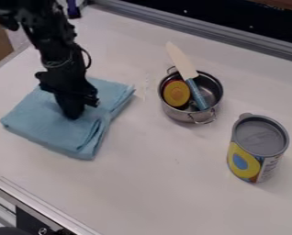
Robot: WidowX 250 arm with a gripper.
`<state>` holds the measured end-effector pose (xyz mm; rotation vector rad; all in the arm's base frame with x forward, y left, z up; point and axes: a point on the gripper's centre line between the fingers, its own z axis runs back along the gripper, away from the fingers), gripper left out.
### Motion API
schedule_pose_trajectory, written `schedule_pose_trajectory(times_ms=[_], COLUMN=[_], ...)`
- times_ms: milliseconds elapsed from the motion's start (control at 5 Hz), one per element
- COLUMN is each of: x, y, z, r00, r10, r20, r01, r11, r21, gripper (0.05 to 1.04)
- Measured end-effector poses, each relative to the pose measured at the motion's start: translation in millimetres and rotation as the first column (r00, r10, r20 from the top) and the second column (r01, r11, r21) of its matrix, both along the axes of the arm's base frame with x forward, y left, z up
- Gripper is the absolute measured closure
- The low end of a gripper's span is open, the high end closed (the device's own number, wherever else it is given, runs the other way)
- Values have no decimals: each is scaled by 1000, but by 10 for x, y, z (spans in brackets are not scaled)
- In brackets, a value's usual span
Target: Move the blue cloth into the lower of the burner
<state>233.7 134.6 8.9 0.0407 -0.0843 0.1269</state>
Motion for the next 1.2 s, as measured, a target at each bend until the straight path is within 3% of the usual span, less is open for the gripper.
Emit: schedule_pose_trajectory(times_ms=[400, 600, 1000, 1200], x=[-316, -273, -210, -236], y=[-174, -305, -625, -821], z=[19, 17, 4, 5], r00=[994, 999, 999, 1000], r10=[-105, -38, -2, -13], r20=[-31, 7, 47, 22], r01=[103, 38, 8, 16], r11=[992, 994, 993, 990], r21=[-68, -100, -120, -138], gripper=[1031, 1031, 1031, 1031])
